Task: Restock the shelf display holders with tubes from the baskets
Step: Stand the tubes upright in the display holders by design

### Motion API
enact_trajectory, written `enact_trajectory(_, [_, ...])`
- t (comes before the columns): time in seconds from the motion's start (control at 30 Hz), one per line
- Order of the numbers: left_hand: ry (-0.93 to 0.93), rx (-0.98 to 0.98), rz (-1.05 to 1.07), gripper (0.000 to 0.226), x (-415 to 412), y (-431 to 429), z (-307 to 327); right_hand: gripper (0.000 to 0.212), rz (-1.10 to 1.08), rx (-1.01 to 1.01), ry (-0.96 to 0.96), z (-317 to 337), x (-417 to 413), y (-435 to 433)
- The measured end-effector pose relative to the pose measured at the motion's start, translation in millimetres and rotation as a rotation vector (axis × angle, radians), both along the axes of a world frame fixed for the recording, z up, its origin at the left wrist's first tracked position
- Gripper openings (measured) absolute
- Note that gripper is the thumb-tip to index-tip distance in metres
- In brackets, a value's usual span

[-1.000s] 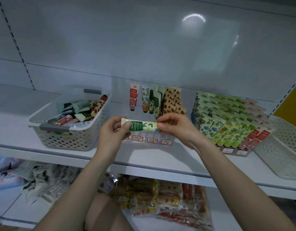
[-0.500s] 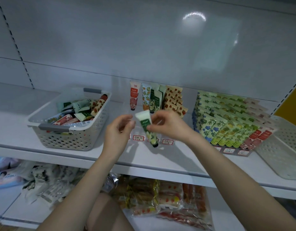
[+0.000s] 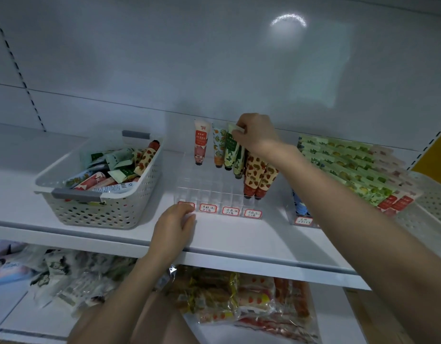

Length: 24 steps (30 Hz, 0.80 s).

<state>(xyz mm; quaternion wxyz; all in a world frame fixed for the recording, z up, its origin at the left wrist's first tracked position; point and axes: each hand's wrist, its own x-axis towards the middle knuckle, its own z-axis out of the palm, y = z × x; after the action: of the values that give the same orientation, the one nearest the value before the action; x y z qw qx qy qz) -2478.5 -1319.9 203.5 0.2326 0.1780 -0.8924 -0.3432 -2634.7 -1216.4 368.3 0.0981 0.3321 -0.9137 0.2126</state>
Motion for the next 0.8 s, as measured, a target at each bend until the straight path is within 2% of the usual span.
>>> enact_trajectory(0.17, [0.011, 0.019, 0.009, 0.028, 0, 0, -2, 0.012, -0.117, 0.167, 0.118, 4, -4, 3])
enact_trajectory(0.4, [0.025, 0.019, 0.006, 0.026, 1, -2, -3, 0.022, -0.140, 0.307, 0.254, -4, -2, -11])
enact_trajectory(0.67, [0.035, 0.011, 0.001, 0.026, 1, -3, -5, 0.019, -0.141, 0.383, 0.399, -10, -8, -19])
enact_trajectory(0.77, [0.033, 0.012, 0.008, 0.027, 0, -3, -6, 0.011, -0.162, 0.402, 0.399, -10, -10, -23])
enact_trajectory(0.8, [0.030, 0.016, 0.011, 0.027, 0, -4, -6, 0.014, -0.177, 0.409, 0.391, -9, -11, -23])
